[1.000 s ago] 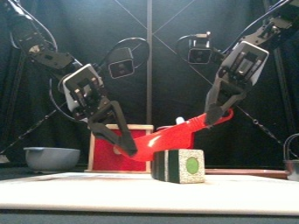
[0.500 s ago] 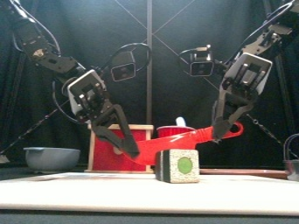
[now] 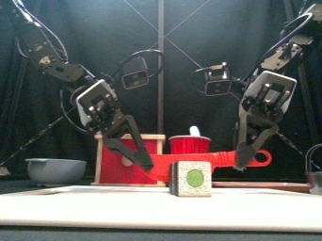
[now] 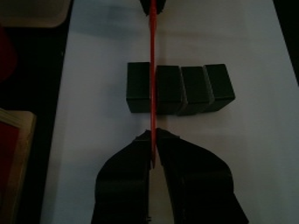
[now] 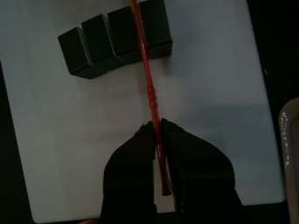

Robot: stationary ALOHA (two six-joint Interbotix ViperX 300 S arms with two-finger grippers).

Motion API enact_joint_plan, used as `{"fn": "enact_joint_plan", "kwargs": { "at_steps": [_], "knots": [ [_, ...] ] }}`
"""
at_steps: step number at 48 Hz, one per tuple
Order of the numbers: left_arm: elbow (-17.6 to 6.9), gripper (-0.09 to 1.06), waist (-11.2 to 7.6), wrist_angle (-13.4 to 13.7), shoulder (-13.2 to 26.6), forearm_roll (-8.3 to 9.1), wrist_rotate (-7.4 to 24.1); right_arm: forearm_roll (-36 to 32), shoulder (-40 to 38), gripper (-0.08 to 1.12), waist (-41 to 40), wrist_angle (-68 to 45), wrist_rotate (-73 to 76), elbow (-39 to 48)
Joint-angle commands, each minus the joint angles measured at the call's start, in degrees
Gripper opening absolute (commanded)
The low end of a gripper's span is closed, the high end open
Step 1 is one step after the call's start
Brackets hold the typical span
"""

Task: Place sushi on board then cut the sushi with the knife then place the pieces on the plate
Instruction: Cut the sushi into 4 pieces

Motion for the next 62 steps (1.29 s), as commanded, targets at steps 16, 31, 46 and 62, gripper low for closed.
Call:
{"fn": "enact_joint_plan", "kwargs": {
  "at_steps": [16, 31, 46, 62],
  "knots": [
    [-1.6, 0.51, 0.18, -0.4, -0.3, 0.09, -0.1, 0.1, 0.7, 0.35, -0.4, -0.2, 0.2, -2.5],
    [-1.3, 0.51, 0.0, -0.4, -4.6, 0.7, 0.0, -1.0, -4.3, 0.35, -0.8, 0.9, 0.2, -2.9],
    [-0.7, 0.51, -0.97, -0.4, -8.1, 1.49, -0.1, -0.7, -8.4, 0.35, -0.4, 1.2, 0.2, -2.6],
    [-0.2, 0.51, -3.34, -0.4, -7.5, 0.97, -0.4, 0.4, -8.8, 0.35, 1.0, 1.4, 0.4, -2.5]
  ]
}}
